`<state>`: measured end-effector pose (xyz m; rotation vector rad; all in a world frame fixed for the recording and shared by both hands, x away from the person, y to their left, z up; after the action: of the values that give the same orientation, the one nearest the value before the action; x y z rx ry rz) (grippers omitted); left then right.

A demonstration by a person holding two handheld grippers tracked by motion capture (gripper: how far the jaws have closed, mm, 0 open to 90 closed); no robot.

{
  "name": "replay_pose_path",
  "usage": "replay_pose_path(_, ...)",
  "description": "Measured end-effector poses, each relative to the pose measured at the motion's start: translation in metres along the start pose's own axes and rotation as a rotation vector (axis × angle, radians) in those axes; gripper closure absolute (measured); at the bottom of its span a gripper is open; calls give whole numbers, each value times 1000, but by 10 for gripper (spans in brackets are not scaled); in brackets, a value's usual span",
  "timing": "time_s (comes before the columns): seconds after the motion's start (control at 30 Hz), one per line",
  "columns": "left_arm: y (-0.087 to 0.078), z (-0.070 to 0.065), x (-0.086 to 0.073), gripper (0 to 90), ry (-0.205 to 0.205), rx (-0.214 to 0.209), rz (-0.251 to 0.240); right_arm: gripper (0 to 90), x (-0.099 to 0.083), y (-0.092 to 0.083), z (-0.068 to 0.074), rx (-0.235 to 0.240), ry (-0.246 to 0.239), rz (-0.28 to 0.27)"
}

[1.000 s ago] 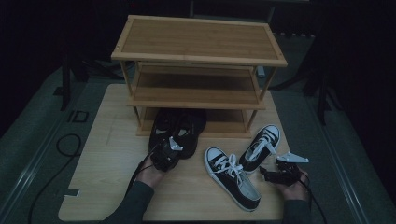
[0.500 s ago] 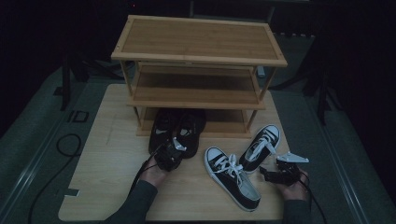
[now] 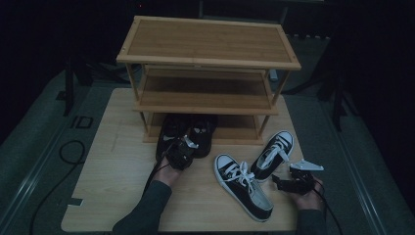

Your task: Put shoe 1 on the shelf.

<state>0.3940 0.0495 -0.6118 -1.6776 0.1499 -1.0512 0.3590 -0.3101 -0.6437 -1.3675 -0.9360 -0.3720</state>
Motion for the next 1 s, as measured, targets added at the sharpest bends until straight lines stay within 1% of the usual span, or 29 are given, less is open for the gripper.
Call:
replay_pose_path(0.1, 4, 2, 5, 900, -6, 9, 3, 138, 0, 0, 0, 0, 0, 0)
replay_pose_path(0.2, 8, 4, 12, 900, 4, 16, 12, 138, 0, 0, 0, 0, 0, 0)
replay_pose_path(0.3, 13, 5, 19, 900, 4, 22, 7, 138, 0, 0, 0, 1, 0, 0)
replay_pose_path(0.43, 20, 6, 28, 900, 4, 10, 3, 138, 0, 0, 0, 0, 0, 0)
replay_pose_path(0.5, 21, 5, 31, 900, 8, 10, 2, 138, 0, 0, 0, 1, 0, 0)
replay_pose_path(0.53, 23, 6, 35, 900, 12, 15, 2, 138, 0, 0, 0, 1, 0, 0)
replay_pose_path(0.63, 24, 7, 41, 900, 3, 16, -6, 138, 0, 0, 0, 0, -3, 0)
replay_pose_path(0.73, 26, 9, 46, 900, 6, 19, -5, 138, 0, 0, 0, 1, -2, 0)
replay_pose_path(0.8, 27, 10, 49, 900, 7, 27, -5, 138, 0, 0, 0, 0, -3, 0)
replay_pose_path(0.87, 28, 10, 49, 900, -2, 25, -8, 138, 0, 0, 0, 0, -3, 0)
replay_pose_path(0.93, 28, 10, 48, 900, 0, 27, -13, 138, 0, 0, 0, 0, -3, 0)
replay_pose_path(1.0, 27, 8, 46, 900, -1, 16, -24, 138, 0, 0, 0, 0, -3, 0)
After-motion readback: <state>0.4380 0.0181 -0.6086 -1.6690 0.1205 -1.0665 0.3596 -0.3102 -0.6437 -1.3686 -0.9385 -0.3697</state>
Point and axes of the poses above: each handheld gripper's, and its own axes: y roughly forward along the jaws, x roughly out of its top, z roughly to its left, the point moved 8 cm from there along y, roughly forward along the jaws, and after that the axes turned 7 degrees about -x, right-handed, at the moved point
